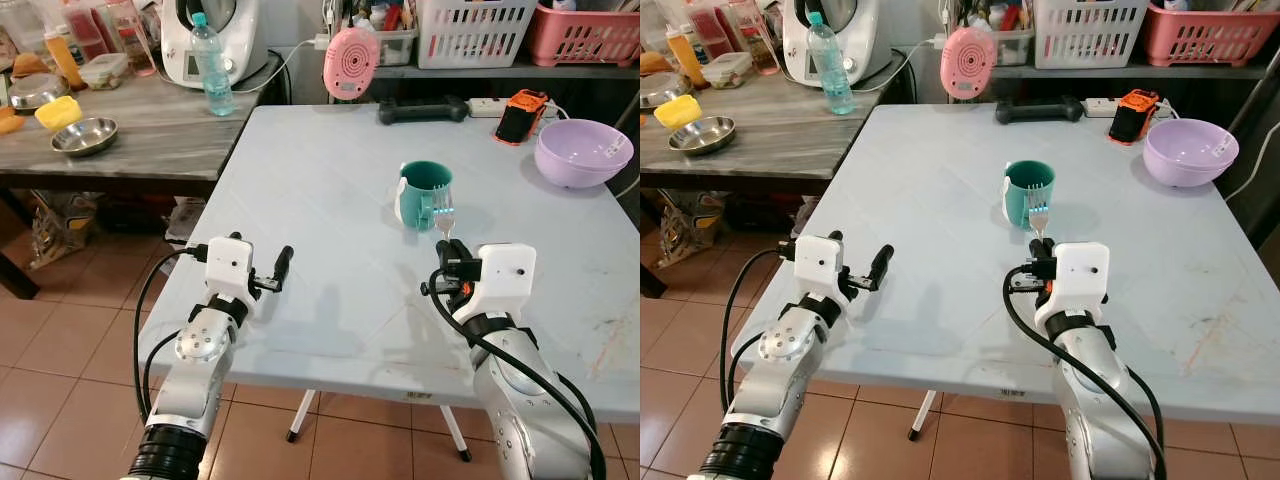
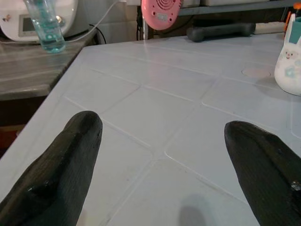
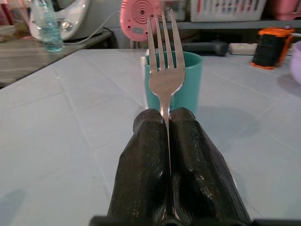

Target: Setting the table

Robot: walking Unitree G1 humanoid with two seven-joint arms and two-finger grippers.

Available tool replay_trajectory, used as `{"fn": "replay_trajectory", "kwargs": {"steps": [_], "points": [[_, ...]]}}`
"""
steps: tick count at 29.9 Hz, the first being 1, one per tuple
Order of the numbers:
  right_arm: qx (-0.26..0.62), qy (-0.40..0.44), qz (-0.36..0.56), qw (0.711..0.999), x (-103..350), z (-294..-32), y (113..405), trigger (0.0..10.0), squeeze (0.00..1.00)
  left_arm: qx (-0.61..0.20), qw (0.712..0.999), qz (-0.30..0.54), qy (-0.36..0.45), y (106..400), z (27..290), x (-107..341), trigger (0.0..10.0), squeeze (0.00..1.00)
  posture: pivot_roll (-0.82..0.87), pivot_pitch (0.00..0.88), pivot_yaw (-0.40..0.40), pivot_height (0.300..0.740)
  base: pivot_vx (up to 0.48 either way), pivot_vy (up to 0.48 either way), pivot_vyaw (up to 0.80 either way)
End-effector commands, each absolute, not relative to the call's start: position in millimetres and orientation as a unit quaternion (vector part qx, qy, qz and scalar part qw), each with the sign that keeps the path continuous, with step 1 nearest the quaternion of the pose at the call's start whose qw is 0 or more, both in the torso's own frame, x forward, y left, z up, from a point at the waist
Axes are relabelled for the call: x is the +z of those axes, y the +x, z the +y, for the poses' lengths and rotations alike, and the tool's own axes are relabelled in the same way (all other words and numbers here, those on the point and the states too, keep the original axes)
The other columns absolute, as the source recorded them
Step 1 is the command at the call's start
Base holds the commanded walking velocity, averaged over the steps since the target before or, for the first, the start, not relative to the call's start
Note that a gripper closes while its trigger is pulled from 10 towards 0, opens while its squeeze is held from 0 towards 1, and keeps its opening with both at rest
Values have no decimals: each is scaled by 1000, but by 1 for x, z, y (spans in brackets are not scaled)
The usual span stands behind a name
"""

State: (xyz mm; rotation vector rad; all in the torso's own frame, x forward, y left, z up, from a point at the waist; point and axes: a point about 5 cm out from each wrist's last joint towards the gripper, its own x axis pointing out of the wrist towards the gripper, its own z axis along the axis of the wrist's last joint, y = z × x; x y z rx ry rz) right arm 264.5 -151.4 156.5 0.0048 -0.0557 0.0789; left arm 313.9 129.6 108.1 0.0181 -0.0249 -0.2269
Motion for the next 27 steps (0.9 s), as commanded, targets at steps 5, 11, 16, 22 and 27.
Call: {"fn": "replay_trajectory", "kwargs": {"steps": [5,11,16,22,27], "points": [[39,4,-31,999,155,-152,264,10000,0,-103,995,-14,7,316,131,107,10000,0,-190,0,65,740,0,0,0],[44,4,-31,999,154,-151,263,10000,0,-103,995,-15,8,315,130,106,10000,0,-191,0,63,740,0,0,0],[45,5,-29,999,153,-150,263,10000,0,-104,994,-15,8,315,130,105,10000,0,-190,0,63,740,0,257,0],[45,6,-31,998,153,-149,263,10000,0,-107,994,-14,8,316,130,104,10000,0,-193,0,65,740,0,341,0],[42,5,-32,999,154,-150,263,10000,0,-110,994,-13,9,316,129,103,10000,0,-197,0,69,740,0,372,0]]}}
